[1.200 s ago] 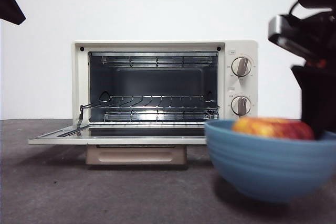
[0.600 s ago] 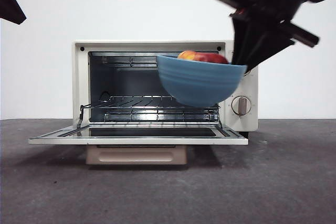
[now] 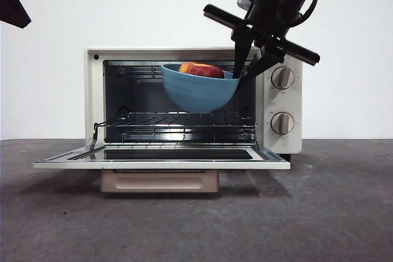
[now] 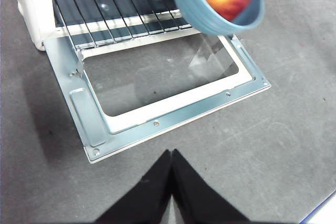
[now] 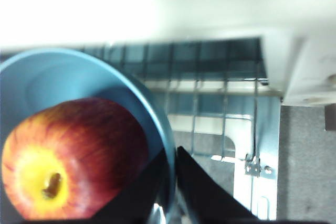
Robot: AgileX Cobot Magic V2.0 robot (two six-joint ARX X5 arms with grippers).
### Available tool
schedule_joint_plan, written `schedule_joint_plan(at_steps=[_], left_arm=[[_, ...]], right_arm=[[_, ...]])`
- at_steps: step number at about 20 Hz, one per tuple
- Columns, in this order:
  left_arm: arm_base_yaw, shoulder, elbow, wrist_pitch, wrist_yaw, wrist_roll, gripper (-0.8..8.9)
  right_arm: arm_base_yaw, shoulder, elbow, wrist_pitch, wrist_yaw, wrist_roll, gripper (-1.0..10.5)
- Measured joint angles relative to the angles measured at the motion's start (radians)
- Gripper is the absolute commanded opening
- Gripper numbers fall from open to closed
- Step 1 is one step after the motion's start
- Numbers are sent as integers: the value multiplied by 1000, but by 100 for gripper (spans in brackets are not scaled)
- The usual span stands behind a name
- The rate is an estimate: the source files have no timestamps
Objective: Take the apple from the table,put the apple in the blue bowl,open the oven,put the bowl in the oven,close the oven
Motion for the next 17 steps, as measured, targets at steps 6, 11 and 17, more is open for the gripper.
schedule_joint_plan(at_steps=[6, 11, 17], left_arm=[[0, 0, 0, 0, 0, 0, 7], [-12, 0, 0, 0, 0, 0, 7], [-21, 0, 0, 0, 0, 0, 7]], right_arm=[[10, 26, 0, 54, 125, 99, 2], [13, 40, 0, 71, 144, 140, 2], [17, 55, 0, 83, 145, 144, 20]])
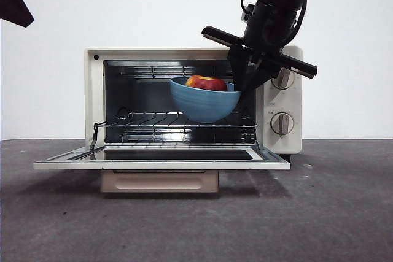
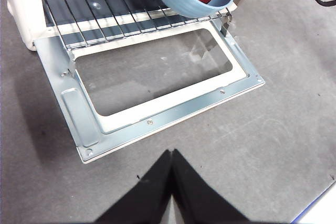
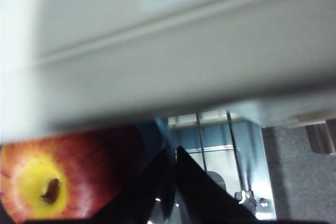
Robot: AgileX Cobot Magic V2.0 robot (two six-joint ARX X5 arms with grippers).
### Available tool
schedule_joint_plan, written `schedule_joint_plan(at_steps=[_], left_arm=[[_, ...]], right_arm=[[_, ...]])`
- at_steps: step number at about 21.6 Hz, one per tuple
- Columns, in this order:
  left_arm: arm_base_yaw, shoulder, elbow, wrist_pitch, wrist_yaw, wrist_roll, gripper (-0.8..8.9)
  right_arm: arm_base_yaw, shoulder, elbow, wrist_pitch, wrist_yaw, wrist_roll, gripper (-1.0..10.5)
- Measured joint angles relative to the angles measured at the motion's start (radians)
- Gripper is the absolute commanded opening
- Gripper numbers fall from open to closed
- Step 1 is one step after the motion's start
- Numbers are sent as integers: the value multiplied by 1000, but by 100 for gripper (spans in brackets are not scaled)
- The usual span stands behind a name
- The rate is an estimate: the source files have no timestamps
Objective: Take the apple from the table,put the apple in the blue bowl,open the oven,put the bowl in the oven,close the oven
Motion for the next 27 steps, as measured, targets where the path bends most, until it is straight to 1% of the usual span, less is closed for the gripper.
schedule_joint_plan(at_steps=[3, 5, 13, 18, 21, 24, 27], left_arm=[[0, 0, 0, 0, 0, 0, 7], [0, 0, 0, 0, 0, 0, 7], [0, 0, 0, 0, 0, 0, 7], [0, 0, 0, 0, 0, 0, 7], [0, 1, 0, 1, 0, 0, 7], [0, 3, 0, 10, 0, 0, 7], [0, 11, 0, 42, 0, 0, 7]], right_arm=[[11, 0, 0, 22, 10, 0, 101], [15, 0, 1, 28, 11, -1, 133], [14, -3, 1, 28, 19, -17, 136], [14, -35, 1, 19, 15, -47, 136], [14, -64, 1, 5, -3, -67, 136], [17, -105, 1, -22, -9, -99, 136], [25, -150, 1, -63, -10, -156, 136]])
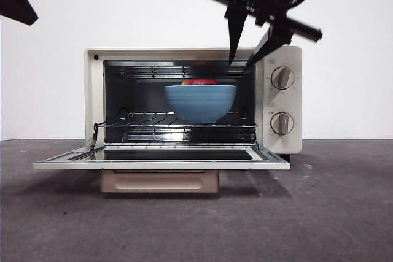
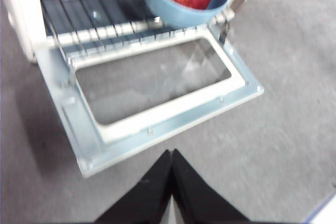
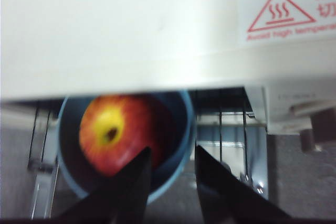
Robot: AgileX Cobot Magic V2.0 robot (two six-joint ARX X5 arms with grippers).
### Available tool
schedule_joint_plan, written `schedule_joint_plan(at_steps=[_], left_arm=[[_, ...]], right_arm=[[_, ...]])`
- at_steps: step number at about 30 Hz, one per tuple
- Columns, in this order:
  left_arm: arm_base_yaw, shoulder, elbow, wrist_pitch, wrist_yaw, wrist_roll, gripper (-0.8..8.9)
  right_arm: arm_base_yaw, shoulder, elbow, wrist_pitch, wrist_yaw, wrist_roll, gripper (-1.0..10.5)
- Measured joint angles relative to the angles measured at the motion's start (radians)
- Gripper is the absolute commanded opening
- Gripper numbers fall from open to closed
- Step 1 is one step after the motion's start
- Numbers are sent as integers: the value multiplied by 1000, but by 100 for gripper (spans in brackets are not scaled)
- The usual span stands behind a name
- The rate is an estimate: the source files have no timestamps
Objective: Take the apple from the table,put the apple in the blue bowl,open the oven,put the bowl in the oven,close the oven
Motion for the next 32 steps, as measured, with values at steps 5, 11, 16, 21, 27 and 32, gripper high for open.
schedule_joint_plan(at_steps=[5, 11, 16, 21, 27, 32], left_arm=[[36, 53, 0, 55, 0, -9, 6], [153, 147, -41, 182, 110, -56, 6], [251, 251, -79, 259, 157, -84, 6], [298, 379, -89, 320, 158, -86, 6], [302, 528, -90, 411, 159, -87, 6], [302, 632, -90, 484, 158, -86, 6]], right_arm=[[25, -103, 0, -102, 7, -135, 136], [69, -248, 0, -238, 11, -311, 136], [102, -354, 0, -328, 37, -394, 136], [118, -467, -49, -338, 38, -427, 136], [122, -601, -221, -332, 38, -433, 136], [122, -702, -366, -329, 38, -428, 136]])
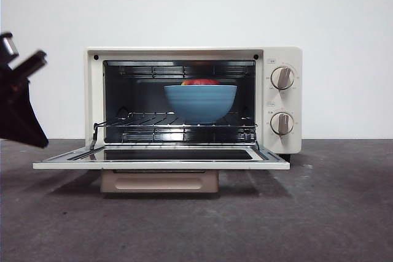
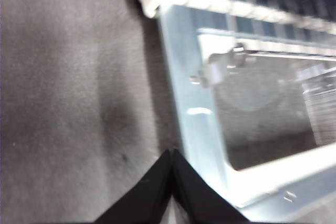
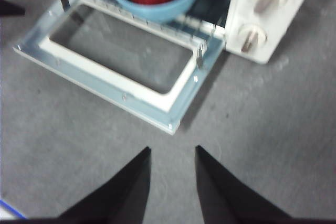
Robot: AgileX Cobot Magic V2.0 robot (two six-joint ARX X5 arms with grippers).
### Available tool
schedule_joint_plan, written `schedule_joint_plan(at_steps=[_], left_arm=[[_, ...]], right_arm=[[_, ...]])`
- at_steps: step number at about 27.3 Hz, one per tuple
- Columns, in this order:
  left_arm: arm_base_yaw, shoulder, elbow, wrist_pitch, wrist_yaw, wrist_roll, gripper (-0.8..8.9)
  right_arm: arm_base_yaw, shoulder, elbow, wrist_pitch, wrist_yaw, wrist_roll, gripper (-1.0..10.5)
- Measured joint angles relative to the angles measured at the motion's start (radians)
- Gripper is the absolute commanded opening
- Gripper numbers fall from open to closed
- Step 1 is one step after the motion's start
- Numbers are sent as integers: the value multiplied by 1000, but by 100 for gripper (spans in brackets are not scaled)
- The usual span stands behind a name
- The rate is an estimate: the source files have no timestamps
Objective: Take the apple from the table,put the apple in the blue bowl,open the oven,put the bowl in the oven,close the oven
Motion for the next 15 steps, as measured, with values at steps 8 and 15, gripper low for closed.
schedule_joint_plan(at_steps=[8, 15], left_arm=[[-29, 154, 0, 87, 17, 0, 6], [-62, 197, -1, 117, 60, -11, 6]], right_arm=[[0, -144, -119, 42, 0, 53, 136], [0, -157, -119, 47, 19, 56, 136]])
